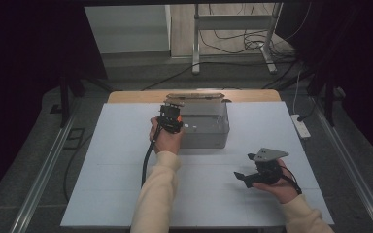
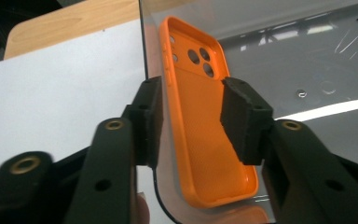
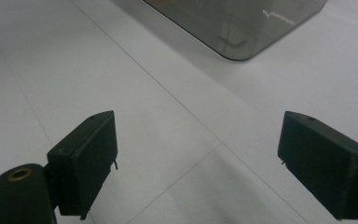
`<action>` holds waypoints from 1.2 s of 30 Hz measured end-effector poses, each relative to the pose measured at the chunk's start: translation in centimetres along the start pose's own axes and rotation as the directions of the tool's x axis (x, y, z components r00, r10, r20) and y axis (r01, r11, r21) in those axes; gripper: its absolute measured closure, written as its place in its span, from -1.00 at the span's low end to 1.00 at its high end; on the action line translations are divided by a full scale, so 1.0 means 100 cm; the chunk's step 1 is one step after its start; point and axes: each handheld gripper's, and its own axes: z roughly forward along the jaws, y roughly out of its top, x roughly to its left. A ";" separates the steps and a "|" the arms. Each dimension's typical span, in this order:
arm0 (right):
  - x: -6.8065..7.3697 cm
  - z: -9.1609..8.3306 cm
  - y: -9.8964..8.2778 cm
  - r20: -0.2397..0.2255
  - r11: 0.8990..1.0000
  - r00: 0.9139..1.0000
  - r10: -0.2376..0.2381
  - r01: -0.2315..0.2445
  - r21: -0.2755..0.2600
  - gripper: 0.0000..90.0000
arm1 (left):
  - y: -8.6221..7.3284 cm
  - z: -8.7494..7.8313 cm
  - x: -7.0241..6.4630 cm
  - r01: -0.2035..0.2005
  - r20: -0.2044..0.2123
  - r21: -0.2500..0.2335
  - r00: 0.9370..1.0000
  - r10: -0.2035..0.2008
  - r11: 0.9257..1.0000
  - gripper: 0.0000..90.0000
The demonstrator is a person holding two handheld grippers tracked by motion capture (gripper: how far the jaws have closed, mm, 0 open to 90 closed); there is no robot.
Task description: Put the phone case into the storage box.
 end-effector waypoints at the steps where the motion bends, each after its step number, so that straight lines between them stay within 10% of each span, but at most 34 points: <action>1: 0.000 0.000 0.000 0.000 1.000 1.000 0.001 -0.001 0.000 -0.73 | 0.000 -0.001 0.001 0.003 0.009 -0.003 1.000 -0.003 1.000 0.25; 16: -0.001 0.000 0.000 0.001 1.000 1.000 0.001 -0.001 0.000 -0.73 | 0.001 -0.025 0.019 -0.025 0.176 -0.087 0.984 0.040 0.996 -0.30; 29: 0.001 0.000 0.000 -0.043 0.998 0.999 0.019 -0.021 -0.061 -0.73 | -0.005 -0.038 0.025 -0.098 0.351 -0.171 0.924 0.154 0.980 -0.37; 36: -0.003 -0.003 0.000 -0.054 0.994 0.997 0.060 -0.065 -0.085 -0.74 | -0.018 -0.034 0.036 -0.115 0.439 -0.200 0.877 0.194 0.973 -0.42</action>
